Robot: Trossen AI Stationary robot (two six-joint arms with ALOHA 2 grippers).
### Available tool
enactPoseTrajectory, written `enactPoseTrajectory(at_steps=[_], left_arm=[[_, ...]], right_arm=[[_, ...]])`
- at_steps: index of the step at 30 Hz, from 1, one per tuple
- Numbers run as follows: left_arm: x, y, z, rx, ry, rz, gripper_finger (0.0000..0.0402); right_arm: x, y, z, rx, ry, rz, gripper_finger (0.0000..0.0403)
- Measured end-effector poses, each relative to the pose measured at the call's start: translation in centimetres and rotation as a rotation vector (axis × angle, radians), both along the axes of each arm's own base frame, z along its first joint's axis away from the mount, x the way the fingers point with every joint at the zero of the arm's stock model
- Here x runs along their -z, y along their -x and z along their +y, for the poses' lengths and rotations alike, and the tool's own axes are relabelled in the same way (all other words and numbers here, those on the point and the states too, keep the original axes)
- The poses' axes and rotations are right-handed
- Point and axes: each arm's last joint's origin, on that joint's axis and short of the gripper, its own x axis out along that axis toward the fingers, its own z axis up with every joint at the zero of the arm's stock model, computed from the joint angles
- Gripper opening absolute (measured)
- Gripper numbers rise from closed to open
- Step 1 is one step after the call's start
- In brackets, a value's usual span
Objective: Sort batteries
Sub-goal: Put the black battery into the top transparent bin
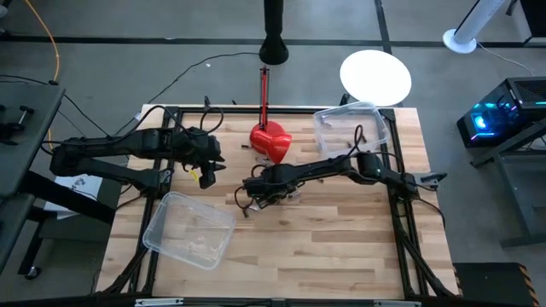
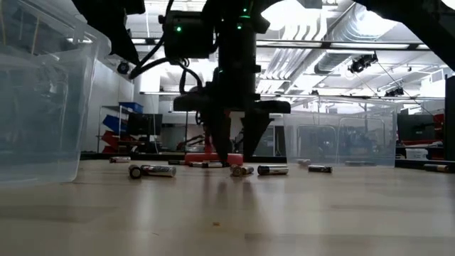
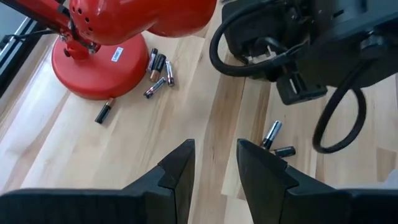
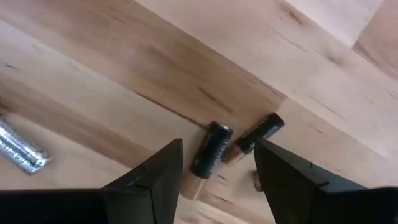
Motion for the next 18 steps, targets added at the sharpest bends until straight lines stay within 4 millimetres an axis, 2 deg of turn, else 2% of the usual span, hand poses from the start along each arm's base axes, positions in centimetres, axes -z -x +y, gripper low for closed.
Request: enactPoseTrajectory(at_steps=[6, 18], left_arm=[[0.0, 0.0, 0.0, -0.021, 0.017, -0.004, 0.0113], [0.0, 0.0, 0.0, -0.047, 0.041, -0.01, 0.0113]], right_arm=[[-0.1, -0.4, 0.0, 0.0, -0.018, -0.038, 0.0192], [2.2, -0.3, 0.2, 0.017, -0.057, -0.014, 0.0192]])
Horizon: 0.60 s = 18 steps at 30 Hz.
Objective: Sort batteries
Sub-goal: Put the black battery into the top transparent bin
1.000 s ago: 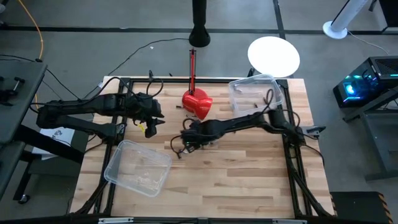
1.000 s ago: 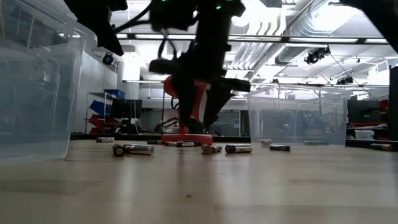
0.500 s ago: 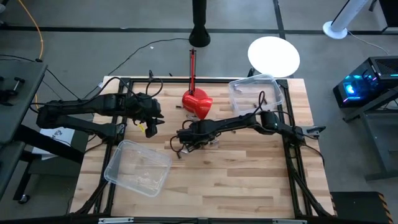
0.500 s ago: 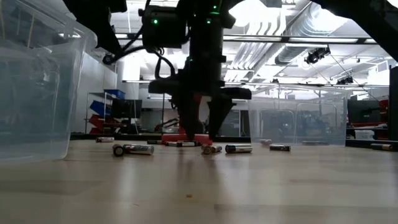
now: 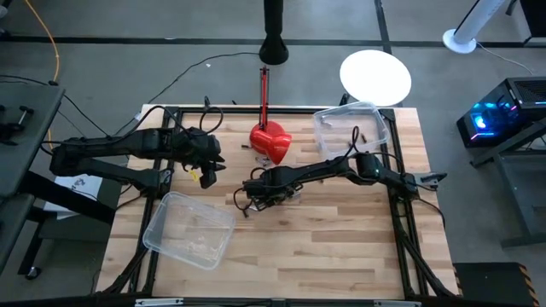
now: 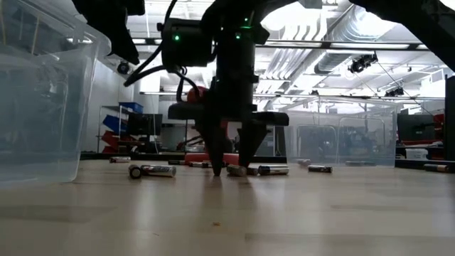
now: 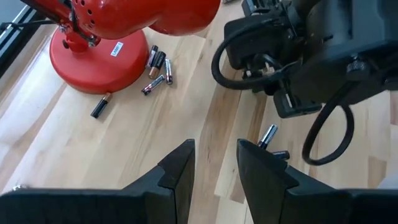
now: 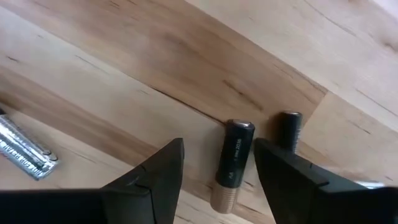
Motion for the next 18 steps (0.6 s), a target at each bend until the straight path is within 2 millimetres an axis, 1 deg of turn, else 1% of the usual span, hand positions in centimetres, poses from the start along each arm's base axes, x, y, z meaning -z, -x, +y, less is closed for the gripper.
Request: enactPoseTrajectory(at_steps=[3, 5, 7, 9, 10, 11, 13, 14, 16, 17, 18], left_arm=[[0.0, 0.0, 0.0, -0.012, 0.009, -0.002, 0.0113], [0.0, 0.0, 0.0, -0.012, 0.009, -0.002, 0.0113], [0.0, 0.0, 0.0, -0.012, 0.009, -0.002, 0.0113], [0.0, 0.0, 0.0, -0.012, 0.009, -0.002, 0.0113], [0.0, 0.0, 0.0, -0.012, 0.009, -0.002, 0.0113], [0.0, 0.0, 0.0, -0.012, 0.009, -0.002, 0.0113], [0.0, 0.0, 0.0, -0.012, 0.009, -0.002, 0.0113], [0.0, 0.0, 0.0, -0.012, 0.009, -0.001, 0.0113], [0.0, 0.0, 0.0, -0.012, 0.009, -0.002, 0.0113], [0.0, 0.0, 0.0, -0.012, 0.01, -0.001, 0.0113], [0.0, 0.0, 0.0, -0.012, 0.01, -0.001, 0.0113]], right_arm=[[0.0, 0.0, 0.1, -0.024, -0.005, -0.004, 0.0188], [0.0, -0.1, 0.3, -0.053, 0.005, -0.008, 0.0169], [0.0, -0.1, 0.6, -0.076, 0.018, -0.01, 0.0128], [0.0, -0.1, 0.8, -0.088, 0.025, -0.015, 0.0069], [-0.5, -0.1, 0.9, -0.105, 0.029, -0.023, 0.0039], [-1.0, -0.1, 1.1, -0.127, 0.037, -0.028, 0.0024], [-2.7, 0.0, 1.1, -0.144, 0.078, -0.048, 0.0025], [-4.3, 0.3, 1.1, -0.154, 0.1, -0.055, 0.003], [-8.3, 1.7, 0.6, -0.159, 0.173, -0.059, 0.0033], [-10.6, 2.8, 0.1, -0.148, 0.23, -0.058, 0.0031], [-12.3, 3.9, -0.4, -0.134, 0.293, -0.04, 0.0027]])
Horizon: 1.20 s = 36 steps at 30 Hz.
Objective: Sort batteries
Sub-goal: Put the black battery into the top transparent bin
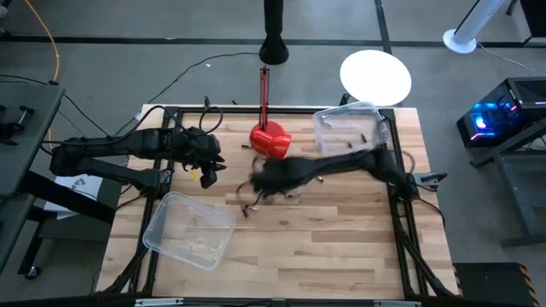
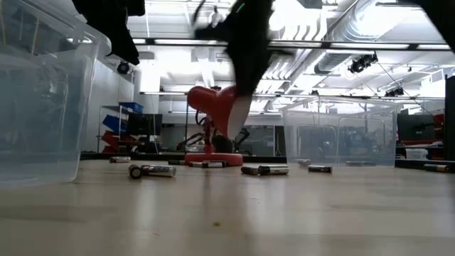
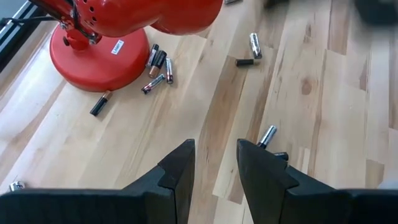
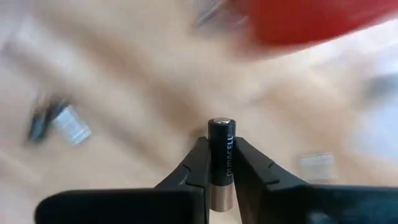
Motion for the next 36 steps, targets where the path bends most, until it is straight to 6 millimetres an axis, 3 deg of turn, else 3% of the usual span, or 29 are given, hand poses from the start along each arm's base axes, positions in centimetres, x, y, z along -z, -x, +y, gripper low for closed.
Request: enactPoseTrajectory(at_steps=[4, 6, 9, 16, 20, 24, 27, 32, 36], left_arm=[[0.0, 0.0, 0.0, -0.001, 0.0, -0.001, 0.0113], [0.0, 0.0, 0.0, -0.001, 0.0, -0.002, 0.0113], [0.0, 0.0, 0.0, -0.001, -0.001, -0.007, 0.0113], [0.0, 0.0, 0.0, -0.02, 0.014, -0.01, 0.0113], [0.0, 0.0, 0.0, -0.021, 0.015, -0.009, 0.0113], [0.0, 0.0, 0.0, -0.018, 0.011, -0.01, 0.0113], [0.0, -0.1, 0.1, -0.017, 0.009, -0.01, 0.0113], [-0.1, -0.1, 0.1, -0.017, 0.007, -0.013, 0.0113], [0.0, -0.1, 0.1, -0.019, 0.003, -0.013, 0.0113]], right_arm=[[-4.5, 4.5, -2.5, 0.142, 0.193, 0.06, 0.0019], [-6.7, 6.2, -4.1, 0.191, 0.233, -0.023, 0.0019], [-8.1, 8.6, -6.9, 0.258, 0.233, -0.037, 0.0021], [-4.3, 11.8, -11.2, 0.41, 0.223, 0.126, 0.0078], [-0.9, 12.8, -12.6, 0.487, 0.207, 0.23, 0.0106], [0.4, 13.2, -12.7, 0.491, 0.2, 0.251, 0.0129], [-0.1, 12.6, -11.6, 0.45, 0.226, 0.183, 0.014], [-3.3, 10.2, -6.6, 0.21, 0.22, -0.21, 0.0146], [-3.5, 7.8, -2.2, 0.051, 0.071, -0.406, 0.0146]])
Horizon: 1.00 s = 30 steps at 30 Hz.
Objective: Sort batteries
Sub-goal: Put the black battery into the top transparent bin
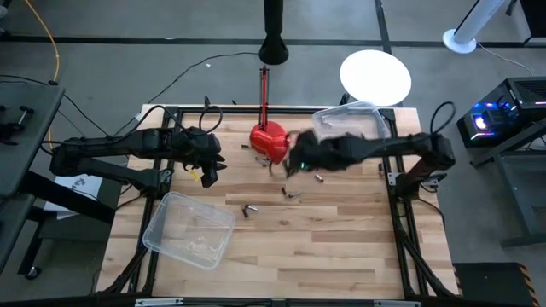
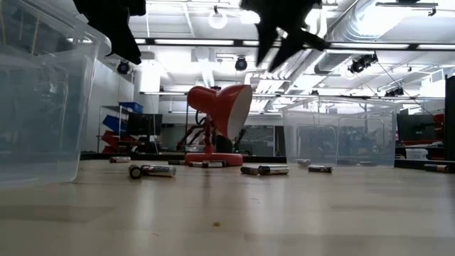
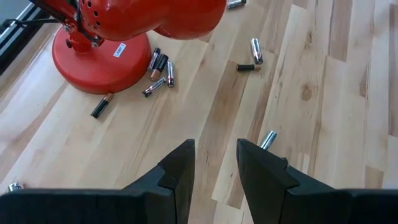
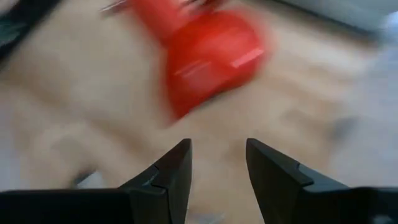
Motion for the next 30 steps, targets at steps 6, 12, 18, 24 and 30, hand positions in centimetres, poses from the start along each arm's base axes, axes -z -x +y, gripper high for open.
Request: enactPoseTrajectory(at_steps=[6, 12, 18, 24, 30], left_arm=[[0.0, 0.0, 0.0, 0.0, 0.0, 0.0, 0.0113], [0.0, 0.0, 0.0, -0.001, -0.001, 0.0, 0.0113], [0.0, 0.0, 0.0, -0.001, -0.001, 0.0, 0.0113], [0.0, 0.0, 0.0, -0.001, -0.001, 0.0, 0.0113], [0.0, 0.0, 0.0, -0.001, -0.001, 0.0, 0.0113]], right_arm=[[6.3, -3.1, 4.4, -0.05, -0.172, 0.115, 0.0145], [12.4, -6.2, 4.1, -0.03, -0.236, 0.152, 0.0145], [14.8, -6.5, 2.0, 0.041, -0.237, 0.226, 0.0145], [14.8, -6.5, 0.8, 0.006, -0.245, 0.247, 0.0145], [15.1, -6.7, 1.6, -0.051, -0.277, 0.257, 0.0145]])
